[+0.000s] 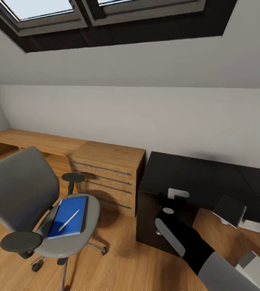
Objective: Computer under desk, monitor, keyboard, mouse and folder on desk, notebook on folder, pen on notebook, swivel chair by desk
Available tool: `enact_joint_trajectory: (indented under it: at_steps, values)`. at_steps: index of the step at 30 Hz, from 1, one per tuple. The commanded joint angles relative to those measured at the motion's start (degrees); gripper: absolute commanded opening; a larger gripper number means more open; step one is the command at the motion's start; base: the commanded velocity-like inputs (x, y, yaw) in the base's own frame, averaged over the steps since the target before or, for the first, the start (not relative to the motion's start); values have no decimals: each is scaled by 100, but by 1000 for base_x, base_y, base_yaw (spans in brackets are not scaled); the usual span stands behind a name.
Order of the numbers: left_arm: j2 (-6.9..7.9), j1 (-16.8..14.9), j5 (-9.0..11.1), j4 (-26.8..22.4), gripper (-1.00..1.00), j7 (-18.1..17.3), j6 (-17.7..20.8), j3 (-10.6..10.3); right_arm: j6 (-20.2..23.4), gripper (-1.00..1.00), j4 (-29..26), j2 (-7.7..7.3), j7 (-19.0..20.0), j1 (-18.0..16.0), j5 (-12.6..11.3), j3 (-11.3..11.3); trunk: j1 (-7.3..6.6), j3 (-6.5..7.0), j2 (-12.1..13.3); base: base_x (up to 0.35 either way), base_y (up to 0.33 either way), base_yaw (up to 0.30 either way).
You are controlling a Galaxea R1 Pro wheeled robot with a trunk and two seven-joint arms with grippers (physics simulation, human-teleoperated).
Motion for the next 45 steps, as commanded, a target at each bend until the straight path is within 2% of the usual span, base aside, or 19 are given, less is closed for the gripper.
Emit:
enact_joint_trajectory:
  at_steps: [1,6,19,28,39,45]
  values:
    - [-5,-4,-22,2,100,8,-19,21,51,100,-10,-7,-43,-8,-21,21,-2,-6,-4,-104,0,35]
    - [-5,-4,-22,2,100,14,-22,22,51,100,-10,-7,-99,-8,-21,25,-2,-7,-4,-51,0,92]
    - [18,-4,-12,2,100,20,-23,42,51,100,-10,-4,-161,-8,-29,26,-2,-7,-4,-4,0,246]
    - [86,-4,46,2,100,17,-23,572,51,100,-10,-5,-159,-8,-29,26,-2,-7,-4,0,0,276]
    - [108,-4,62,2,100,16,-23,780,51,100,-10,-5,-156,-8,-29,26,-2,-7,-4,0,0,277]
    - [122,-4,88,-1,100,16,-23,1023,51,100,-4,-6,-154,-8,-31,26,-2,-7,-4,0,0,277]
